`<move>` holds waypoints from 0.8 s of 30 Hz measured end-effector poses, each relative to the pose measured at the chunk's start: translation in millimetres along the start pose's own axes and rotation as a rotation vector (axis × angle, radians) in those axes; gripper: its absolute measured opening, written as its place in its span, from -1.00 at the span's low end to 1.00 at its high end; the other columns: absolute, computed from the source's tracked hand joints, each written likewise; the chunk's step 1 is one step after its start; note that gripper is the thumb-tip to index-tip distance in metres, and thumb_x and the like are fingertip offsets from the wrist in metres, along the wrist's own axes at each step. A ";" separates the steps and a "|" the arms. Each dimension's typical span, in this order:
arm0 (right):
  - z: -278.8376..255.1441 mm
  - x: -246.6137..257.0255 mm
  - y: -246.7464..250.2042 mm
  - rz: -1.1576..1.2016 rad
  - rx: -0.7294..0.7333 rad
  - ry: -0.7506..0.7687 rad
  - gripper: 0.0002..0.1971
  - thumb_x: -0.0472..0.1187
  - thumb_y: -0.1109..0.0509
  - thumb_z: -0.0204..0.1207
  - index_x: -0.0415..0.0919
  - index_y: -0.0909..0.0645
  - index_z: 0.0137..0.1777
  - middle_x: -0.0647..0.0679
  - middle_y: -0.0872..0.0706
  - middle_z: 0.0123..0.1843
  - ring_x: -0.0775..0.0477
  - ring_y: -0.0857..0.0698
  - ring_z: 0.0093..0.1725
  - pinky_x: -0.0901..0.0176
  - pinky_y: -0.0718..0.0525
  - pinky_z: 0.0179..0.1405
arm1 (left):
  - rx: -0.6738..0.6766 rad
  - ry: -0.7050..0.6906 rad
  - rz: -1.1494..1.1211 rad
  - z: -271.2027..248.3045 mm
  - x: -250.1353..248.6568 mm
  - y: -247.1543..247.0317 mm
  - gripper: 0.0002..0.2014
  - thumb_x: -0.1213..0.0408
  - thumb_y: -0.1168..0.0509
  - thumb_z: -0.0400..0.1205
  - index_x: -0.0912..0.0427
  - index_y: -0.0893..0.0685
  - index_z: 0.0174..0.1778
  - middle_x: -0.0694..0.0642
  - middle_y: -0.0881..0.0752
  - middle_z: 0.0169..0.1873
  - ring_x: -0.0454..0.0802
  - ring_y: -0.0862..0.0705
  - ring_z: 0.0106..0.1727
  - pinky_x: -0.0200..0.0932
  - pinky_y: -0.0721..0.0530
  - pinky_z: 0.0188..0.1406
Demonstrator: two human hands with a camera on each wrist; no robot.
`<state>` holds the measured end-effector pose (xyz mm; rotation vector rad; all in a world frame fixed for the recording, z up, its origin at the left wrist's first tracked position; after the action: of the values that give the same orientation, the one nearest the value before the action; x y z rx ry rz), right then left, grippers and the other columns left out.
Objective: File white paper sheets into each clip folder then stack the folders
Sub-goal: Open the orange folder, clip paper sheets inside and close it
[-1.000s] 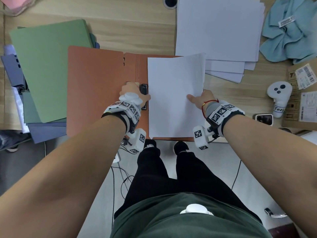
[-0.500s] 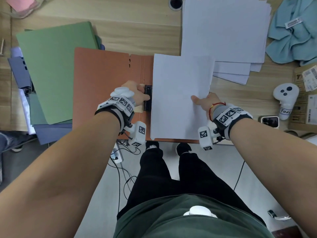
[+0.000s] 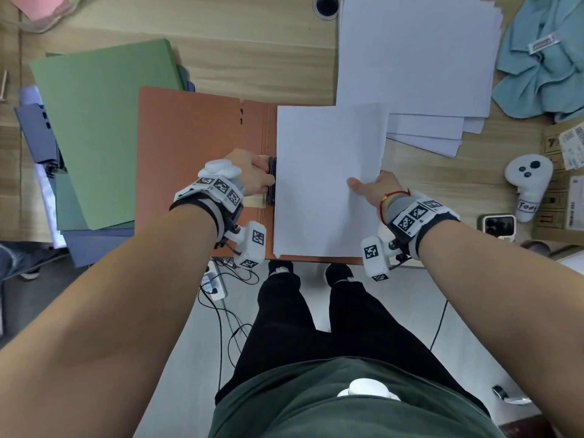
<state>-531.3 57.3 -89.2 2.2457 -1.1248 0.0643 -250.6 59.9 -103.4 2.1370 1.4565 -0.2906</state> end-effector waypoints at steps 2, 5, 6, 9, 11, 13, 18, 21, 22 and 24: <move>1.2 0.0 -0.4 0.007 0.014 -0.006 -0.28 0.17 -0.46 0.49 -0.41 -0.41 0.40 -0.19 -0.57 0.14 -0.17 -0.59 0.10 0.07 -0.49 0.03 | -0.005 0.007 -0.010 0.8 0.0 -0.2 -0.80 0.40 -0.56 0.37 0.05 -0.74 -0.22 0.22 -0.83 -0.13 0.11 -0.85 -0.13 0.10 -0.81 0.03; 1.6 1.4 -2.8 -0.005 0.045 -0.016 -0.21 0.20 -0.43 0.50 -0.40 -0.33 0.47 -0.15 -0.48 0.14 -0.17 -0.54 0.13 0.03 -0.50 0.09 | -0.006 0.011 -0.039 0.8 -1.2 -0.7 -0.80 0.45 -0.56 0.40 0.07 -0.73 -0.24 0.24 -0.82 -0.08 0.16 -0.84 -0.08 0.08 -0.81 0.03; 1.6 2.1 -3.9 -0.013 0.045 -0.012 -0.21 0.20 -0.42 0.50 -0.40 -0.33 0.48 -0.15 -0.47 0.14 -0.17 -0.53 0.12 0.02 -0.49 0.10 | 0.001 0.015 -0.034 0.2 -1.5 -0.4 -0.79 0.45 -0.56 0.39 0.06 -0.74 -0.25 0.23 -0.83 -0.08 0.16 -0.84 -0.07 0.07 -0.82 0.03; 0.1 4.5 -7.6 -0.037 0.018 0.012 -0.30 0.15 -0.41 0.54 -0.42 -0.37 0.41 -0.15 -0.44 0.06 -0.17 -0.51 0.07 0.08 -0.44 0.03 | 0.011 0.019 -0.034 3.3 2.1 0.9 -0.78 0.42 -0.61 0.31 0.04 -0.78 -0.27 0.20 -0.85 -0.13 0.17 -0.84 -0.09 0.10 -0.81 0.03; 0.0 4.9 -10.6 -0.034 -0.001 0.017 -0.32 0.13 -0.41 0.55 -0.43 -0.38 0.40 -0.14 -0.42 0.05 -0.26 -0.58 0.19 0.07 -0.44 0.05 | 0.012 0.028 -0.036 6.5 3.5 1.7 -0.77 0.39 -0.63 0.26 0.03 -0.79 -0.28 0.18 -0.85 -0.15 0.19 -0.84 -0.08 0.12 -0.81 0.04; -0.8 5.3 -12.0 -0.027 -0.011 0.020 -0.31 0.13 -0.42 0.54 -0.44 -0.38 0.41 -0.14 -0.43 0.05 -0.27 -0.58 0.23 0.03 -0.49 0.11 | 0.015 0.050 -0.082 4.8 1.2 1.2 -0.78 0.45 -0.62 0.30 0.09 -0.79 -0.27 0.22 -0.84 -0.12 0.22 -0.83 -0.03 0.12 -0.79 0.07; 1.8 3.5 -11.1 0.023 -0.014 -0.003 -0.31 0.13 -0.44 0.52 -0.44 -0.41 0.38 -0.18 -0.51 0.04 -0.15 -0.54 0.04 0.08 -0.45 0.02 | 0.010 0.066 -0.103 0.0 -2.9 -1.1 -0.81 0.50 -0.57 0.39 0.14 -0.76 -0.23 0.24 -0.81 -0.11 0.21 -0.82 -0.01 0.07 -0.80 0.07; 1.3 4.4 -9.3 0.028 -0.020 -0.010 -0.30 0.11 -0.44 0.53 -0.44 -0.38 0.43 -0.22 -0.54 0.10 -0.23 -0.59 0.19 0.08 -0.45 0.06 | 0.007 0.071 -0.088 0.1 -1.6 0.0 -0.81 0.45 -0.59 0.34 0.12 -0.78 -0.25 0.23 -0.83 -0.13 0.18 -0.84 -0.08 0.09 -0.80 0.06; 0.6 5.2 -9.0 0.024 -0.022 -0.012 -0.31 0.10 -0.43 0.54 -0.46 -0.37 0.43 -0.25 -0.56 0.12 -0.24 -0.59 0.20 0.08 -0.45 0.06 | 0.008 0.071 -0.082 0.3 -1.6 0.5 -0.80 0.44 -0.61 0.29 0.10 -0.80 -0.26 0.24 -0.84 -0.15 0.19 -0.85 -0.11 0.11 -0.80 0.05; -1.0 6.5 -7.6 0.022 -0.020 -0.012 -0.30 0.10 -0.43 0.54 -0.47 -0.37 0.42 -0.30 -0.60 0.21 -0.25 -0.61 0.21 0.05 -0.49 0.11 | 0.002 0.066 -0.073 1.7 -1.0 0.1 -0.79 0.42 -0.61 0.27 0.09 -0.81 -0.27 0.25 -0.84 -0.14 0.19 -0.85 -0.12 0.13 -0.80 0.05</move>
<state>-521.4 56.6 -90.2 2.2191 -1.1523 0.0485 -250.7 58.1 -104.3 2.1163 1.5746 -0.2507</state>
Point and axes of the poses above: each hand's wrist, its own z-axis towards the middle knuckle, its own y-axis out of the back of the hand, x = y × z, the point moved 1 cm from there along z, towards the middle knuckle
